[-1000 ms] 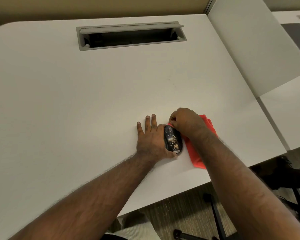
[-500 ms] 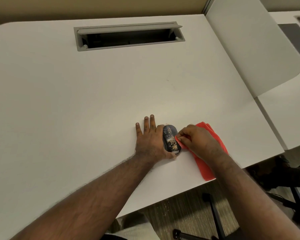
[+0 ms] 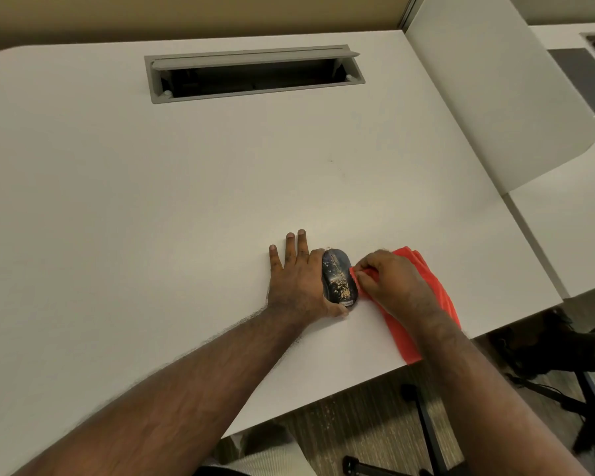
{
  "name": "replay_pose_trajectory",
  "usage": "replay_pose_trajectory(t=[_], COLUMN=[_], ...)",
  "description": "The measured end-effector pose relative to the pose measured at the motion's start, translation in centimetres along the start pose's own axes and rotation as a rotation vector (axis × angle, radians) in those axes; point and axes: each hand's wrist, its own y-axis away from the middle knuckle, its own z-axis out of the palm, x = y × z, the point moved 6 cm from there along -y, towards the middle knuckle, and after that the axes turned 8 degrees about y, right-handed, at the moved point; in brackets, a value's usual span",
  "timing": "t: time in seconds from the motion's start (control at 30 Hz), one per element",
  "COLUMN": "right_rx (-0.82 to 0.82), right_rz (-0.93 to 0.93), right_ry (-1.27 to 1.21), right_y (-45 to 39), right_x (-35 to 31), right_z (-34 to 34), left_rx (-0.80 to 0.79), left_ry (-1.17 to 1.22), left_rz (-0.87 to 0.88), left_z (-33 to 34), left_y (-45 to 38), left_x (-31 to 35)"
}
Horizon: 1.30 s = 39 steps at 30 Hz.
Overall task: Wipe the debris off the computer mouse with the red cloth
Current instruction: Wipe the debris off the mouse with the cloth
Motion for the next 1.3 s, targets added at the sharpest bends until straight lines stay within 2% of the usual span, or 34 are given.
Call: replay_pose_trajectory(t=[0.2, 0.33, 0.8, 1.0, 1.2, 1.3], right_rx=[-0.007, -0.007, 0.021, 0.034, -0.025, 0.035], right_rz=[0.069, 0.023, 0.041, 0.017, 0.043, 0.068], right_ry=[0.035, 0.010, -0.136, -0.048, 0.062, 0.020], right_y=[-3.9, -4.1, 2.4, 4.5, 5.6, 5.8], right_x=[-0.9, -2.1, 0.6, 0.6, 0.5, 0.5], right_z=[-0.2, -0.3, 1.0, 2.0, 3.8, 3.3], left_rx=[-0.008, -0.006, 0.003, -0.014, -0.029, -0.034], left_ry=[-0.018, -0.008, -0.024, -0.059, -0.099, -0.099], left_rz=[0.005, 0.005, -0.002, -0.005, -0.009, -0.013], left_z=[0.2, 0.2, 0.0, -0.1, -0.3, -0.2], left_y=[-0.2, -0.2, -0.1, -0.2, -0.3, -0.2], left_x=[-0.2, -0.2, -0.1, 0.0, 0.2, 0.3])
